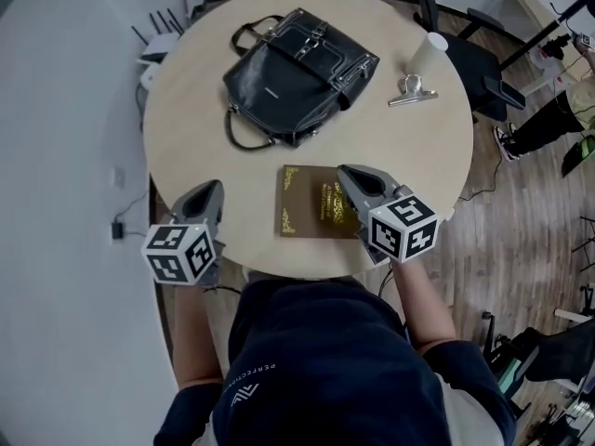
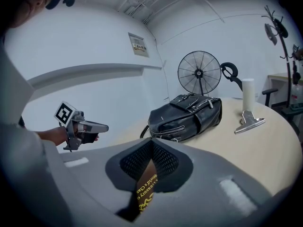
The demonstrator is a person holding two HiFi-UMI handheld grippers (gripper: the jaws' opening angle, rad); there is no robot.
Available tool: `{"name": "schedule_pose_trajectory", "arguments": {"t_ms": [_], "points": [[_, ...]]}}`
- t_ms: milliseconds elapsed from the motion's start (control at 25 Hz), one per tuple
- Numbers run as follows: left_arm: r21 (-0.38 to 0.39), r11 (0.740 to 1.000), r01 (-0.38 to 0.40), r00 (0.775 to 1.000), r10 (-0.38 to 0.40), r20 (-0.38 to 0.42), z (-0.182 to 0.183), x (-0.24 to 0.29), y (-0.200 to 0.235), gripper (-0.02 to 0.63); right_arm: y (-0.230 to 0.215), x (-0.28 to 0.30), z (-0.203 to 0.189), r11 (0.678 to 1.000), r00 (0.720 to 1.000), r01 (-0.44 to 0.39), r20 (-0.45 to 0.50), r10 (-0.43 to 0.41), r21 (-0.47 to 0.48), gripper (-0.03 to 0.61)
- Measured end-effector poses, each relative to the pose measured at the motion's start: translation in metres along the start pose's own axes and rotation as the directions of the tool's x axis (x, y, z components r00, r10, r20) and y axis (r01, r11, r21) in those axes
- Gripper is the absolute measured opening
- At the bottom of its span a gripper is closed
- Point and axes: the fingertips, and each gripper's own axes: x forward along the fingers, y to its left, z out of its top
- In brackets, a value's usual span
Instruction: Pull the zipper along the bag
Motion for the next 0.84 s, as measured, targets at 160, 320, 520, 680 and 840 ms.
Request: {"name": "schedule_pose_trajectory", "arguments": {"t_ms": [160,320,520,680,840], "points": [[0.007,0.998,0.069,0.997,-0.069,-0.022,0.005,0.012,0.021,0.018,-0.001,0.01,0.006,0.995,0.996,0.082,0.019,-0.083,0.061,0.002],[0.028,0.99,0.137,0.99,-0.136,-0.025,0.016,0.018,0.046,0.018,0.003,0.027,0.014,0.982,0.985,0.164,0.041,-0.168,0.092,0.002],[0.039,0.978,0.203,0.978,-0.201,-0.056,0.017,0.027,0.079,0.018,0.013,0.048,0.009,0.962,0.969,0.239,0.026,-0.245,0.135,0.002],[0.061,0.965,0.257,0.964,-0.252,-0.081,0.015,0.034,0.097,0.018,0.021,0.058,0.003,0.943,0.954,0.291,0.028,-0.299,0.164,0.002],[0.091,0.951,0.296,0.953,-0.287,-0.101,0.015,0.042,0.108,0.018,0.024,0.065,0.001,0.927,0.94,0.323,0.046,-0.337,0.19,0.002]]}}
